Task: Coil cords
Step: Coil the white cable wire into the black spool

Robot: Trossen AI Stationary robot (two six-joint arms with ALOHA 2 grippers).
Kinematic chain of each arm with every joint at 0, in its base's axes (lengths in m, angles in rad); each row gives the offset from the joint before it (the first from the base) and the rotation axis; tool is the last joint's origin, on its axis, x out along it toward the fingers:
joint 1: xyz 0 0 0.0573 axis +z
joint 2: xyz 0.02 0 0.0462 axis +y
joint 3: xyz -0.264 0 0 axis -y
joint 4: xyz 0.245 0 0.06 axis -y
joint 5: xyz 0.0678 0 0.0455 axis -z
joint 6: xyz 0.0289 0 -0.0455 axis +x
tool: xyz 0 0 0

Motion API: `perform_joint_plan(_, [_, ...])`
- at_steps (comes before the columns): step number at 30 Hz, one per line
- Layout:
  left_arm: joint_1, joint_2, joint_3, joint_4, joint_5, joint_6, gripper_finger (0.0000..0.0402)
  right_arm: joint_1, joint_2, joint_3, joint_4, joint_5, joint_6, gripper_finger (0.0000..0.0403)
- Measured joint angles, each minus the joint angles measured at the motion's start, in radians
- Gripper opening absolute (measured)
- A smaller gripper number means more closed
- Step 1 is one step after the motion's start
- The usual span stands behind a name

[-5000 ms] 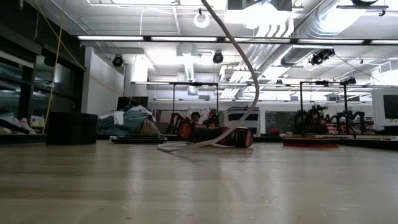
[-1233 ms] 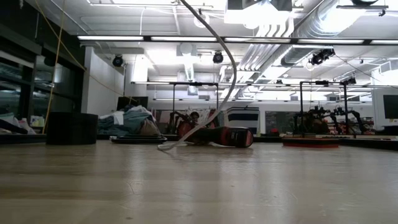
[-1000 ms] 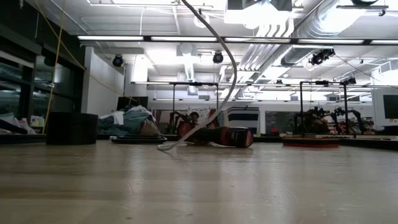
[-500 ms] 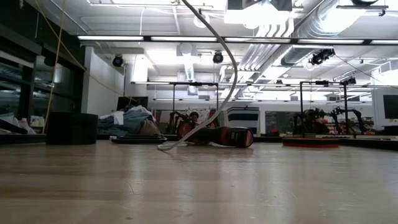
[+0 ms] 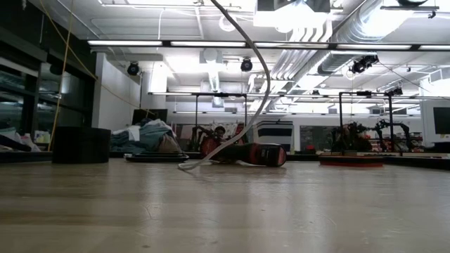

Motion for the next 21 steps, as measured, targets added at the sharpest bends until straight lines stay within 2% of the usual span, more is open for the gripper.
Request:
perform_joint_plan(9, [-0.036, 0.002, -0.012, -0.022, -0.085, -0.12, 0.0, -0.001, 0.0, 0.0, 0.018, 0.008, -0.016, 0.0])
perform_joint_plan(17, [-0.037, 0.003, -0.012, -0.022, -0.095, -0.197, 0.0, -0.001, 0.0, 0.0, 0.028, 0.01, -0.023, 0.0])
perform_joint_plan(21, [-0.074, 0.002, -0.012, -0.022, -0.119, -0.21, 0.0001, -0.001, 0.0, 0.0, 0.028, 0.003, -0.029, 0.0])
